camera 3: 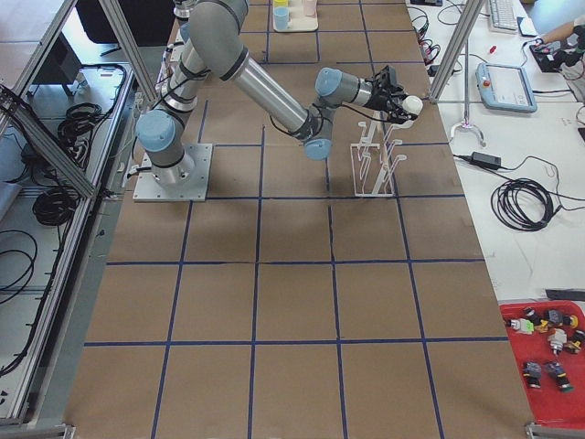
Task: Transfer IKEA cup to right arm and place on rack
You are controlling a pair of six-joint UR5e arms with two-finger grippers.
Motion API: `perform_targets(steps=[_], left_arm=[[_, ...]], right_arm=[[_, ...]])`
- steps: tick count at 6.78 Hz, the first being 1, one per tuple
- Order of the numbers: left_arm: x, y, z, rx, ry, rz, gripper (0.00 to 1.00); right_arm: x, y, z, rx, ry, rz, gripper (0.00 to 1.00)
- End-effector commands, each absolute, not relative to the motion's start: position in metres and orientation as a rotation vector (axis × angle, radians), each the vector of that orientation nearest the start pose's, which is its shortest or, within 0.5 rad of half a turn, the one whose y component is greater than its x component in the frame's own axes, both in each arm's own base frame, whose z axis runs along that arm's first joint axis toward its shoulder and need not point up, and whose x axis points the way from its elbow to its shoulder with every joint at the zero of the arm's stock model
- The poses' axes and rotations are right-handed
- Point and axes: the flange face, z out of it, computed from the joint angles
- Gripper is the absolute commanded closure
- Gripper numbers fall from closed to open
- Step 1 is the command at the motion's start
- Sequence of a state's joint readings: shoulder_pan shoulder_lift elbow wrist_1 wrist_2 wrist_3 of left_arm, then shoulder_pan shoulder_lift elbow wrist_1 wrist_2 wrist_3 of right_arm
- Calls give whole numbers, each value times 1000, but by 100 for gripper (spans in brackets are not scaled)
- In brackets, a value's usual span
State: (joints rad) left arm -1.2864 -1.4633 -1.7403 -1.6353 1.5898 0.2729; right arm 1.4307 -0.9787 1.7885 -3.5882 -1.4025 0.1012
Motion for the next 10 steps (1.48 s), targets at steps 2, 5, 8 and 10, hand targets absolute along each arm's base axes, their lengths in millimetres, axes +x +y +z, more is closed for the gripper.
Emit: perform_targets(steps=[2,5,8,10], left_arm=[[81,-412,403,17,3106,220,1],[84,-414,352,24,3095,167,1],[74,-395,267,19,3079,116,1],[77,-401,237,28,3090,157,1]], right_arm=[[62,-639,267,159,2509,-1673,87],[62,-638,265,168,2521,-1661,1],[61,-639,276,168,2505,-1687,0],[65,-632,319,166,2440,-1768,0]])
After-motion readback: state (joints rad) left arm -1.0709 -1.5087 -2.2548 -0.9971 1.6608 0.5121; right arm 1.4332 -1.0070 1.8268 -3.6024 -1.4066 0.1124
